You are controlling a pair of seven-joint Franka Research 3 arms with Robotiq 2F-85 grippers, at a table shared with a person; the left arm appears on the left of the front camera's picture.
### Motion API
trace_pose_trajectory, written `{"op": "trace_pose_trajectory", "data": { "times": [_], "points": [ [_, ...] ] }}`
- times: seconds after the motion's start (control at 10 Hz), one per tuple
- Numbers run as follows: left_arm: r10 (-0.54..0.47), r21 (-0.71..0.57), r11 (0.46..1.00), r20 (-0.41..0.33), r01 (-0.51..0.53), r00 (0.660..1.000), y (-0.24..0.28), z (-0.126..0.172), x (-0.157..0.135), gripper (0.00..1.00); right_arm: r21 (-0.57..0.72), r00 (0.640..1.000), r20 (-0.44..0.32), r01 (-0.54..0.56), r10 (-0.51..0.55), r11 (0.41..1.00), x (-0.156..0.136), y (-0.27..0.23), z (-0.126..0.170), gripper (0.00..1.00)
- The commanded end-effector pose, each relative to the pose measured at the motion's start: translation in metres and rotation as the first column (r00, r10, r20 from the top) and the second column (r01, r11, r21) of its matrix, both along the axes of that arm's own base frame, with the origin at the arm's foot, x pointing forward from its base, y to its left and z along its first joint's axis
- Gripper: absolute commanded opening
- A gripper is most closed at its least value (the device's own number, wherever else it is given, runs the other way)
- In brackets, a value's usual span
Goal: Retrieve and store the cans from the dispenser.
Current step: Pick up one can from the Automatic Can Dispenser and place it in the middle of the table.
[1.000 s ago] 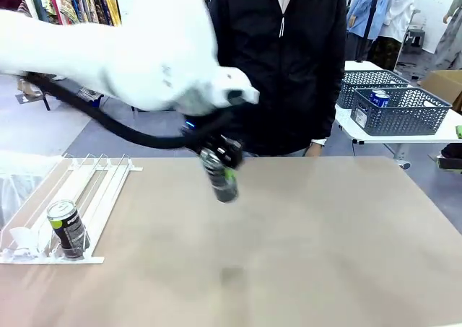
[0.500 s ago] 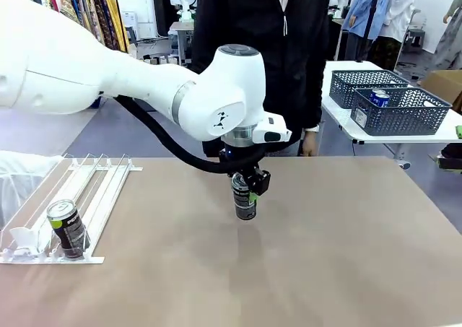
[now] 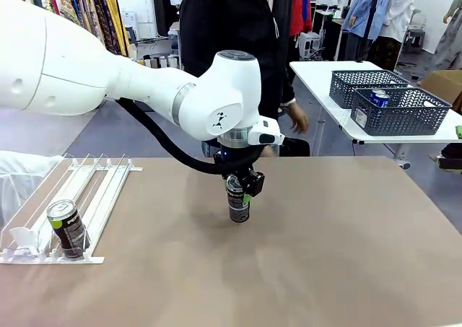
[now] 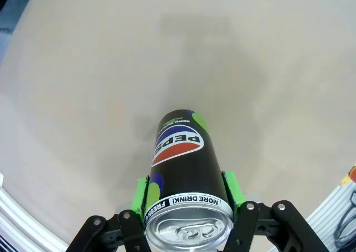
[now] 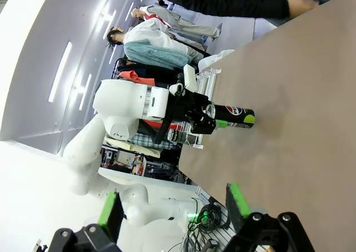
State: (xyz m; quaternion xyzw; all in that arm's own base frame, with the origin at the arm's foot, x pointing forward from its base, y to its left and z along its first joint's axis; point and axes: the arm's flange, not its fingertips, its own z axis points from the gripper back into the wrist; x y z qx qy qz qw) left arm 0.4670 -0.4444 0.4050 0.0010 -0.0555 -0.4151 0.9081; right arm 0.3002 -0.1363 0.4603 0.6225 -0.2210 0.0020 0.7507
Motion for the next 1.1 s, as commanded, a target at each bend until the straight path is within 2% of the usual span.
{"op": "trace_pose_trajectory", "data": {
  "times": [0.0,0.3,0.4,0.5,0.6,0.7,0.8,0.9,1.0],
  "points": [
    [0.014,0.017,1.000,-0.017,-0.014,1.000,-0.001,0.004,0.004,0.00,0.017,1.000,0.013,0.006,-0.006,1.000,0.002,0.001,0.003,1.00],
    [0.007,0.024,1.000,-0.029,-0.006,1.000,-0.001,0.002,0.006,0.00,0.017,1.000,0.013,0.006,-0.006,1.000,0.002,0.001,0.003,1.00],
    [0.006,0.025,1.000,-0.037,-0.005,0.999,0.000,0.002,0.006,0.35,0.017,1.000,0.013,0.006,-0.006,1.000,0.002,0.001,0.003,1.00],
    [0.006,0.033,0.999,-0.036,-0.004,0.999,0.000,0.002,0.005,0.92,0.017,1.000,0.013,0.006,-0.006,1.000,0.002,0.001,0.003,1.00],
    [0.012,0.034,0.999,-0.028,-0.011,1.000,0.001,0.004,0.006,1.00,0.017,1.000,0.013,0.006,-0.006,1.000,0.002,0.001,0.003,1.00],
    [0.022,0.022,1.000,-0.017,-0.021,1.000,0.005,0.012,0.005,1.00,0.017,1.000,0.013,0.006,-0.006,1.000,0.002,0.001,0.003,1.00],
    [0.024,-0.015,1.000,0.010,-0.024,1.000,0.015,0.037,-0.005,1.00,0.017,1.000,0.013,0.006,-0.006,1.000,0.002,0.001,0.003,1.00],
    [0.010,-0.063,0.998,0.017,-0.009,1.000,0.033,0.075,-0.022,1.00,0.017,1.000,0.013,0.006,-0.006,1.000,0.002,0.001,0.003,1.00],
    [0.010,-0.106,0.994,0.045,-0.006,0.999,0.069,0.127,-0.042,1.00,0.017,1.000,0.013,0.006,-0.006,1.000,0.002,0.001,0.003,1.00]
  ]
}}
